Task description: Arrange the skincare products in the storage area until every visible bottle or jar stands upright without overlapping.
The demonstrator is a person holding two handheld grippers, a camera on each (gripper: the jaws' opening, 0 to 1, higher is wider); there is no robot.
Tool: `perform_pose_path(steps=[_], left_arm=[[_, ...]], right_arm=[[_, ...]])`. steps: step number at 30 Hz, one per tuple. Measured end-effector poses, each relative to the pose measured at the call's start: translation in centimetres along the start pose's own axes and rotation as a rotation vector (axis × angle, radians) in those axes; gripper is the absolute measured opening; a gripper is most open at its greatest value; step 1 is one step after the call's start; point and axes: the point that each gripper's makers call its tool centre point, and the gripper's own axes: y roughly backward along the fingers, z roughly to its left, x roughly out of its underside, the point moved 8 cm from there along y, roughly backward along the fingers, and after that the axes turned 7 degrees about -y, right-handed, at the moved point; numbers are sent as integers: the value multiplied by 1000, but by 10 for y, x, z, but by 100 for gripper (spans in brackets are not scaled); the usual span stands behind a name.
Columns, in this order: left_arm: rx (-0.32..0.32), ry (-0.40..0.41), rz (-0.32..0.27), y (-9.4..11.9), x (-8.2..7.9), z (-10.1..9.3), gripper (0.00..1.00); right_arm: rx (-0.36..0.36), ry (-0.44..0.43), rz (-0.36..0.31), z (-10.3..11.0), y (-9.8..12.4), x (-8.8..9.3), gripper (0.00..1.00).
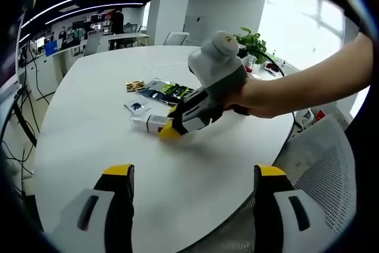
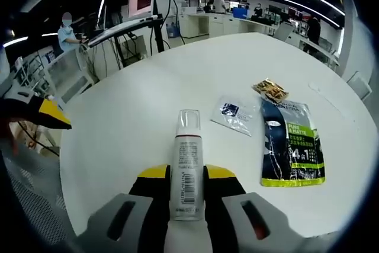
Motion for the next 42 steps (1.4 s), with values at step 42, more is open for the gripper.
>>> perform_pose_path(steps=[42], left_arm=[[273, 363, -403, 40, -74, -8, 81]], right_arm=[[-498, -653, -602, 63, 138, 5, 21]])
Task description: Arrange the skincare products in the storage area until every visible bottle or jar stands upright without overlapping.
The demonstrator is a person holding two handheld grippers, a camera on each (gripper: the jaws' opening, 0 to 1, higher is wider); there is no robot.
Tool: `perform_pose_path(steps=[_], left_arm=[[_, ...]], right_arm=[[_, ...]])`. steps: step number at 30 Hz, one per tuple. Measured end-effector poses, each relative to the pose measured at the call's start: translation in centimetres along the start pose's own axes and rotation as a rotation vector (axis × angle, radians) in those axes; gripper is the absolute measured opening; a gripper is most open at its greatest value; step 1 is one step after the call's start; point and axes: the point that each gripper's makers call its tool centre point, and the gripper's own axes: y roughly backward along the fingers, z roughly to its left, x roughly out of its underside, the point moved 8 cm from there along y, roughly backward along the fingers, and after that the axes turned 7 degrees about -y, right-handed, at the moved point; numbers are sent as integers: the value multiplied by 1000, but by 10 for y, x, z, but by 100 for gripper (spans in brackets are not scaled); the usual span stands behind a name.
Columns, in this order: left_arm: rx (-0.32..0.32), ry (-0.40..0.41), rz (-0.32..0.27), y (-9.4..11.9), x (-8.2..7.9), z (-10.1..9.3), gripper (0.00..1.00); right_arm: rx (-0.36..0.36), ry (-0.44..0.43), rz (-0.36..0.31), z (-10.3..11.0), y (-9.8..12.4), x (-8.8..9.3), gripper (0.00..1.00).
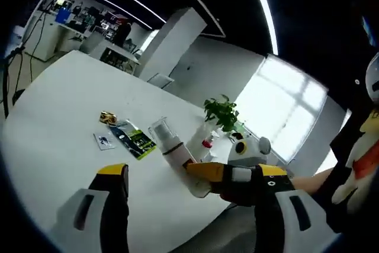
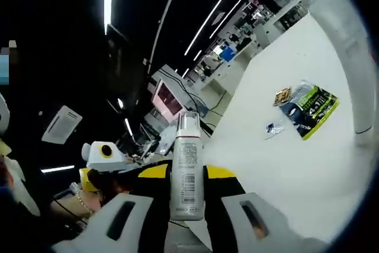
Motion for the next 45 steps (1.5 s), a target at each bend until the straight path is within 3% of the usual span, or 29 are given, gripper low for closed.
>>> perform_pose_path(steps=[5, 8, 12, 21, 27, 32, 34, 37, 45], left_arm=[[78, 21, -16, -1, -11, -15, 77], [125, 38, -33, -3, -18, -23, 73], [201, 55, -63, -7, -30, -39, 59], [303, 76, -91, -19, -41, -68, 36], [334, 27, -52, -23, -41, -86, 23], [374, 10, -34, -26, -44, -99, 16], [335, -10, -14, -30, -46, -101, 17], [320, -108, 39, -33, -47, -107, 18], [355, -360, 171, -39, -56, -130, 17]], right_arm=[[-144, -37, -52, 20, 11, -3, 21], [-187, -28, -58, 27, 19, -4, 21], [-256, -18, -73, 39, 29, -9, 21], [-380, -11, -103, 62, 47, -16, 21], [-442, 4, -106, 77, 58, -19, 21], [-440, 24, -114, 79, 69, -20, 21], [-418, 46, -114, 79, 73, -20, 21], [-362, 171, -112, 79, 78, -20, 22], [-253, 411, 53, 91, 89, -25, 22]])
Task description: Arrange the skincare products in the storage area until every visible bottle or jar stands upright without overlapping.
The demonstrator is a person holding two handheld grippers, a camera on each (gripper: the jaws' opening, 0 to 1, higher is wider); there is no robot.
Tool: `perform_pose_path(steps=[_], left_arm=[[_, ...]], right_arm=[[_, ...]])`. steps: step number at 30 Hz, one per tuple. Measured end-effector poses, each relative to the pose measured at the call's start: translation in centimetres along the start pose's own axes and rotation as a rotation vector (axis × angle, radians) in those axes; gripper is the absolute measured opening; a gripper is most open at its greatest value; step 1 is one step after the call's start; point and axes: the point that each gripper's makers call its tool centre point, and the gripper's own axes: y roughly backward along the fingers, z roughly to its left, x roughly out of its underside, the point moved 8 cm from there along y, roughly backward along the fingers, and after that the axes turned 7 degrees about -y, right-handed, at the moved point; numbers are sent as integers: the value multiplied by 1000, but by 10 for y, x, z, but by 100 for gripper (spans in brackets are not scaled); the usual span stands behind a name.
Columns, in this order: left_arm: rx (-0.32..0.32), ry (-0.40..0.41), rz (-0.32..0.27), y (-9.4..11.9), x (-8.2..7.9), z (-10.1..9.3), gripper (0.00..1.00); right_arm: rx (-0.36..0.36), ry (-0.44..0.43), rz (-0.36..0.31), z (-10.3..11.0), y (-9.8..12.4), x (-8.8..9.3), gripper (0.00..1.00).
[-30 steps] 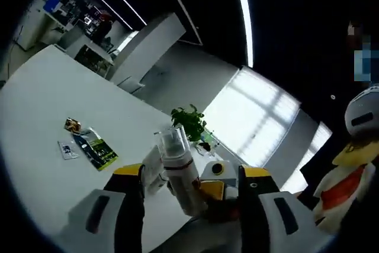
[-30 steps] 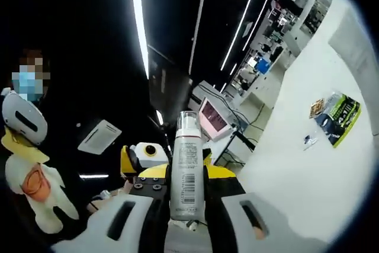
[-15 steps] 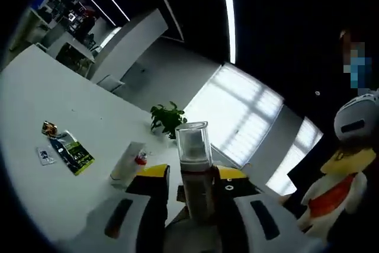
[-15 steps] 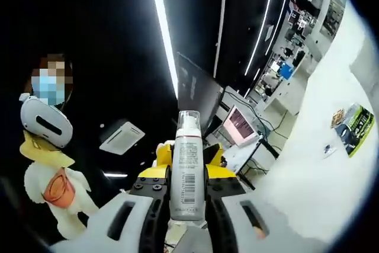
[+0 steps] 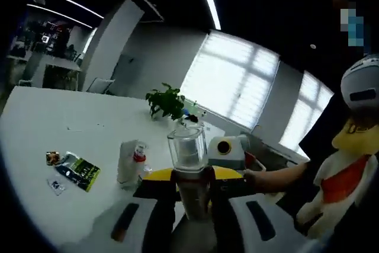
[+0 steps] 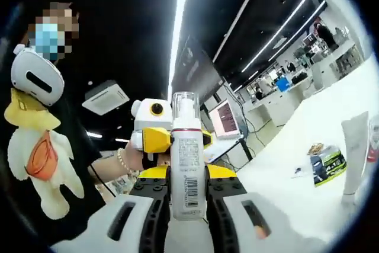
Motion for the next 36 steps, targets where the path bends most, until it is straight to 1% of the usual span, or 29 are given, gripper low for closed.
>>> perform_pose_path(steps=[1, 2, 6, 8, 9, 11, 13, 18, 21, 23, 25, 28, 31, 33, 35, 36], left_arm=[[4, -22, 15, 1, -1, 3, 17], [12, -65, 43, 0, -2, 3, 17], [35, -162, 127, -6, -6, -1, 17], [38, -203, 159, -11, -5, -6, 18], [35, -237, 182, -14, -5, -9, 18], [26, -280, 215, -18, -3, -12, 18], [25, -290, 234, -22, 0, -13, 18], [5, -314, 264, -28, 5, -13, 18], [-18, -333, 290, -34, 12, -20, 18], [-31, -351, 305, -39, 17, -21, 18], [-47, -358, 316, -42, 21, -20, 18], [-61, -367, 324, -49, 23, -25, 18], [-74, -360, 318, -50, 24, -23, 18], [-72, -343, 301, -50, 24, -23, 18], [-67, -319, 289, -52, 23, -23, 18], [-69, -321, 287, -53, 22, -22, 18]], right_arm=[[6, 20, 18, 0, 1, -1, 22], [9, 44, 38, 1, 2, -1, 22], [11, 111, 114, 3, 6, -2, 22], [18, 127, 144, 2, 7, -1, 23], [25, 134, 156, 2, 8, 0, 23], [52, 158, 177, 0, 9, 2, 23], [73, 174, 200, -2, 10, 5, 23], [99, 211, 222, -6, 15, 9, 22], [144, 274, 281, -13, 21, 12, 23], [167, 296, 314, -17, 23, 15, 23], [185, 302, 333, -20, 25, 17, 24], [206, 301, 352, -24, 29, 19, 24], [236, 298, 369, -28, 34, 22, 25], [263, 297, 390, -31, 37, 26, 28], [271, 296, 390, -32, 40, 28, 34], [275, 291, 383, -31, 41, 28, 37]])
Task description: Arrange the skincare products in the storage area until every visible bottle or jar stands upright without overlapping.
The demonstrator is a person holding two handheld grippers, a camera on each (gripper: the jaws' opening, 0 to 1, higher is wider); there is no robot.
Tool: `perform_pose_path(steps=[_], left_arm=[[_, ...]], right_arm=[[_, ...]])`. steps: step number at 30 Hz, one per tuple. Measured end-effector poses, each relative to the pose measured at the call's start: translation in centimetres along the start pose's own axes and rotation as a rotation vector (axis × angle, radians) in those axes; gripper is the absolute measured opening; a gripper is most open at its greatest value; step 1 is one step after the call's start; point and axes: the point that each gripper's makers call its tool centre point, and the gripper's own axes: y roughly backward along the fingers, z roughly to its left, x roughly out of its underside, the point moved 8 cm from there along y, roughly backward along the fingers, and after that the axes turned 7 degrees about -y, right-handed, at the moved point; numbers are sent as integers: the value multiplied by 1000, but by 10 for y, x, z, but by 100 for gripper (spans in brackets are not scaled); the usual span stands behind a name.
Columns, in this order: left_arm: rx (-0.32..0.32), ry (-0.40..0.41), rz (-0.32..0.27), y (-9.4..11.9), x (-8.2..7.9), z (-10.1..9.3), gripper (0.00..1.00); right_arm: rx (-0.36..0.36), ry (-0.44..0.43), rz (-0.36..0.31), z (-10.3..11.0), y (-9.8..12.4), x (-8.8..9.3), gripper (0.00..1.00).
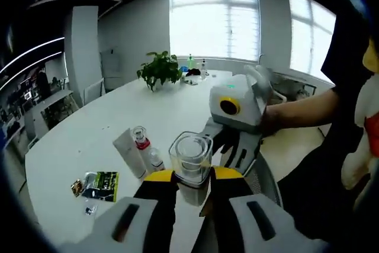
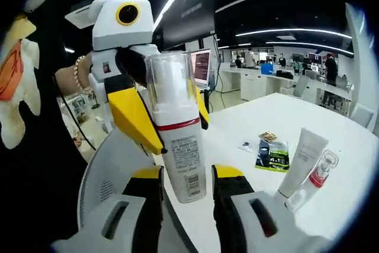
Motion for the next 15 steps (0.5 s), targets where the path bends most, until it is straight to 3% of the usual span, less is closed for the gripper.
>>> perform_pose_path(steps=[15], left_arm=[[28, -34, 39, -25, 8, 5, 18]], right_arm=[[139, -61, -4, -9, 26, 17, 57]])
